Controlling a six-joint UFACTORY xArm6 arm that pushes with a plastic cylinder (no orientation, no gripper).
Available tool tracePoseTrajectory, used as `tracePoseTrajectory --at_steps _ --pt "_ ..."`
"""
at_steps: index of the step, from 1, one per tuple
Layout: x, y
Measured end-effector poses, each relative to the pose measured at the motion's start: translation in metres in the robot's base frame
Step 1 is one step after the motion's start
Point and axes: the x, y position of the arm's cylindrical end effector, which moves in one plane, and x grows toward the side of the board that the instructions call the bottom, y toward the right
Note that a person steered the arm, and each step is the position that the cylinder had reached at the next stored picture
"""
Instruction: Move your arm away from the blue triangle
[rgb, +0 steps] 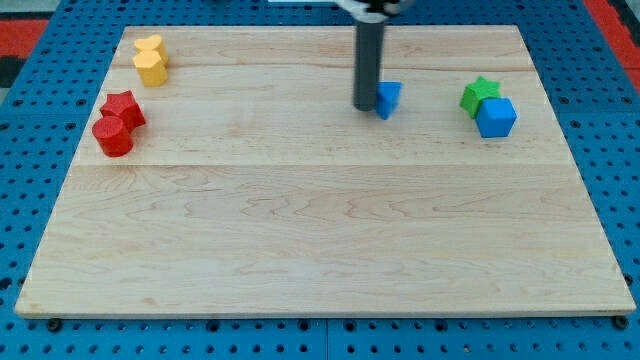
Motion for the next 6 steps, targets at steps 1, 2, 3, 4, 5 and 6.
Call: tracePoseTrajectory --at_steps 1,2,3,4,5,6 --pt "-0.001 0.059" --pt "0.007 0.052" --pt "0.008 0.008" --pt "0.008 -0.017" --pt "0.008 -0.018" --pt "0.008 -0.018"
